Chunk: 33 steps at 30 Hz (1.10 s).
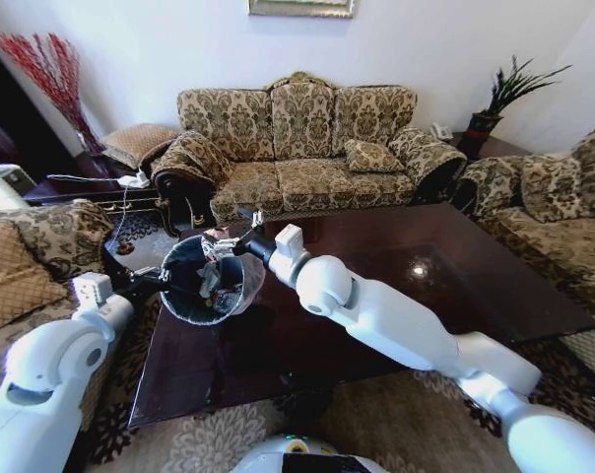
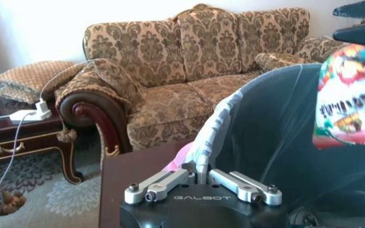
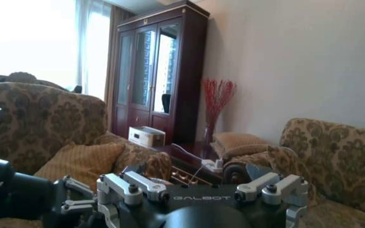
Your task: Move to the front of the table and place the trash on the table into the trash bin.
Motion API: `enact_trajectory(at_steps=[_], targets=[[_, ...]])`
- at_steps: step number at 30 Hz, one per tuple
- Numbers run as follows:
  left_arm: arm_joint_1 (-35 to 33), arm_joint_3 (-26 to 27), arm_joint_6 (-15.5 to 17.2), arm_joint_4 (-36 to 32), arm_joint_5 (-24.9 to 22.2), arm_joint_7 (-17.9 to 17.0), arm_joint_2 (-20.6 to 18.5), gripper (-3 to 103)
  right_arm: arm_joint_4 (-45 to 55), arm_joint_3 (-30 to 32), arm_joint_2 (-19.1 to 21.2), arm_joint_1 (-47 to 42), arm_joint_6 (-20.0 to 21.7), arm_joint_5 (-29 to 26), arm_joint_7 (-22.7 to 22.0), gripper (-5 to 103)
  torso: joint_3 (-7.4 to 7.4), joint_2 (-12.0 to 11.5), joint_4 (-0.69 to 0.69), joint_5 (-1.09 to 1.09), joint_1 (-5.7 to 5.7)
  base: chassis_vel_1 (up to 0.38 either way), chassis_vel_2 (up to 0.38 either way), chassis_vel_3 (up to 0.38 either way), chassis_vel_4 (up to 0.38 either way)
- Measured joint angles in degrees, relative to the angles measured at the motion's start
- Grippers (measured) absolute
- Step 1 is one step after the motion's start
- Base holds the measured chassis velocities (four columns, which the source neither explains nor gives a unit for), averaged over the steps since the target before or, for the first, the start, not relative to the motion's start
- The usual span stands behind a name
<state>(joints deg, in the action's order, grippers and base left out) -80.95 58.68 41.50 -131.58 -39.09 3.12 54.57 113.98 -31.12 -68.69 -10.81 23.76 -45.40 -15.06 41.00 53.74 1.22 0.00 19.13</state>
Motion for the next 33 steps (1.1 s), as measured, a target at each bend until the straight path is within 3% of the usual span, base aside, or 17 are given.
enact_trajectory(at_steps=[9, 21, 23, 28, 32, 33], targets=[[0.37, -0.23, 0.00, 0.43, -0.05, 0.12, 0.03, 0, -1.68, -2.47, -1.82, 0.14, -0.18, 0.89, 0.27, 100, 0.00, 0.00, 0.00, 0.00, 0.00, 0.000, 0.000, 0.000, 0.000], [0.73, 0.32, -0.04, 1.51, -0.05, 0.65, 0.54, 0, -1.34, 6.37, -0.23, -1.90, -0.63, 0.93, -0.99, 100, 0.00, 0.00, 0.01, 0.00, 0.00, 0.000, 0.000, 0.000, 0.000], [0.78, 0.73, -0.13, 1.67, -0.06, 1.20, 1.21, 0, 1.25, 10.52, 3.33, -6.56, 0.69, 1.32, -1.95, 100, 0.00, 0.00, 0.00, 0.00, 0.00, 0.000, 0.000, 0.000, 0.000], [0.34, 1.61, -0.68, 1.93, -0.07, 2.00, 1.80, 0, 4.41, 16.20, 7.80, -14.83, 2.22, 2.70, -1.58, 100, 0.00, 0.00, -0.01, 0.02, 0.00, 0.000, 0.000, 0.000, 0.000], [-0.06, 2.03, -1.41, 2.40, -0.10, 2.10, 2.19, 0, 7.23, 23.47, 12.88, -23.94, 2.72, 4.73, -0.34, 100, -0.01, 0.00, 0.02, 0.02, 0.00, 0.000, 0.000, 0.000, 0.000], [-0.20, 2.05, -1.69, 2.46, -0.09, 2.12, 2.52, 0, 7.71, 27.74, 15.64, -29.01, 2.34, 7.01, 1.35, 100, 0.00, 0.00, 0.01, 0.00, 0.00, 0.000, 0.000, 0.000, 0.000]])
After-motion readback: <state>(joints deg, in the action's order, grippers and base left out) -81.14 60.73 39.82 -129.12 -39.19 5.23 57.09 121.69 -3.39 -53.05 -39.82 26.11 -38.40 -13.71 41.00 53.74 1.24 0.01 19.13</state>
